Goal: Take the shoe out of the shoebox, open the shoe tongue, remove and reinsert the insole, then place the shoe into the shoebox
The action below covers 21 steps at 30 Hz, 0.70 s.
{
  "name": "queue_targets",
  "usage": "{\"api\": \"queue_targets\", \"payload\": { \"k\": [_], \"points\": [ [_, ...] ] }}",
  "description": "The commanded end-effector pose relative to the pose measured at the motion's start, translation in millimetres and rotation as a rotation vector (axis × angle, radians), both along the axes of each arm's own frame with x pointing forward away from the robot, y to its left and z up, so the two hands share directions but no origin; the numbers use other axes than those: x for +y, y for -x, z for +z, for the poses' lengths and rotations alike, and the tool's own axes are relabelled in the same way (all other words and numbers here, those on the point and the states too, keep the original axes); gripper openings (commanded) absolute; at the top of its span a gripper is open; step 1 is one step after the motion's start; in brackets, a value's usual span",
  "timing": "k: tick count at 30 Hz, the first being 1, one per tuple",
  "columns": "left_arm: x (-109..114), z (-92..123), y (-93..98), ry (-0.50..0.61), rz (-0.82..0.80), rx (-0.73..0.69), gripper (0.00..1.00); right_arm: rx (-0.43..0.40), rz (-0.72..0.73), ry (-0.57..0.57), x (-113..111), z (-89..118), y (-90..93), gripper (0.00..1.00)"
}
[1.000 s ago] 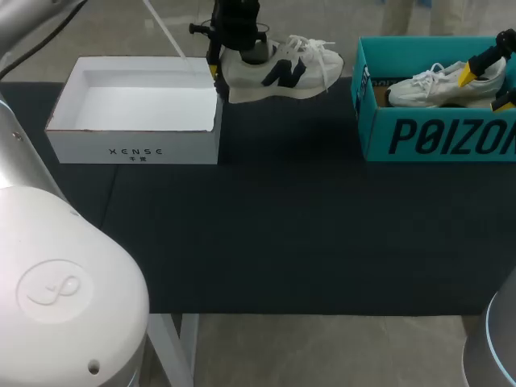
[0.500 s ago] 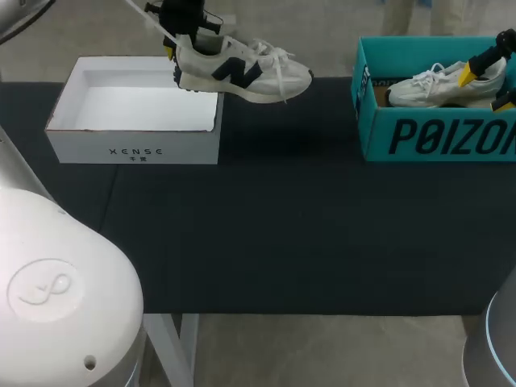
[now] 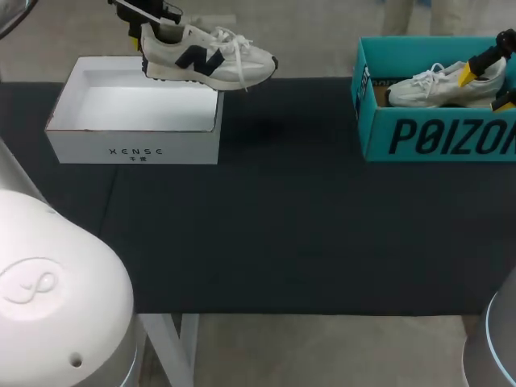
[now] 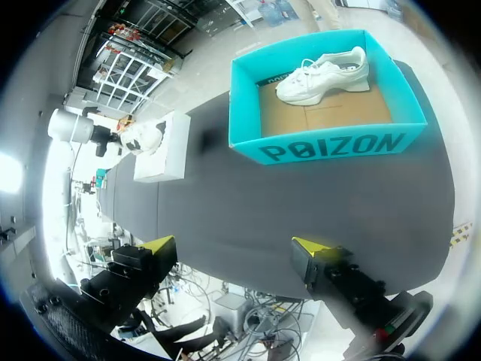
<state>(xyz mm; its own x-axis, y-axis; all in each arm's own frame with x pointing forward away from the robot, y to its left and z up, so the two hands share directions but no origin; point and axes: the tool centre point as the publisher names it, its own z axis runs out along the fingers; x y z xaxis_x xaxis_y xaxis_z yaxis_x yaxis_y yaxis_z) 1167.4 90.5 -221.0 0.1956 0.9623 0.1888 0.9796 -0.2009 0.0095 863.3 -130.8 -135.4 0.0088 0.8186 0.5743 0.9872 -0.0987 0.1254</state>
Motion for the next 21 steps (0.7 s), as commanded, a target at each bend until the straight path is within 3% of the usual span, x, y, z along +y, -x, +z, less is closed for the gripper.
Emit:
{"api": "queue_targets", "payload": {
  "k": [1, 15, 21],
  "points": [
    [16, 1, 0.7, 0.044, -0.003, -0.010, 0.00, 0.002, 0.000, 0.001, 0, 0, -0.7, 1.00],
    [16, 1, -1.4, 0.036, 0.024, -0.005, 0.00, 0.002, 0.000, 0.001, 0, 0, -0.7, 1.00],
    [57, 5, -4.6, 0.026, 0.008, -0.080, 0.00, 0.002, 0.000, 0.001, 0, 0, -0.7, 1.00]
  ]
}}
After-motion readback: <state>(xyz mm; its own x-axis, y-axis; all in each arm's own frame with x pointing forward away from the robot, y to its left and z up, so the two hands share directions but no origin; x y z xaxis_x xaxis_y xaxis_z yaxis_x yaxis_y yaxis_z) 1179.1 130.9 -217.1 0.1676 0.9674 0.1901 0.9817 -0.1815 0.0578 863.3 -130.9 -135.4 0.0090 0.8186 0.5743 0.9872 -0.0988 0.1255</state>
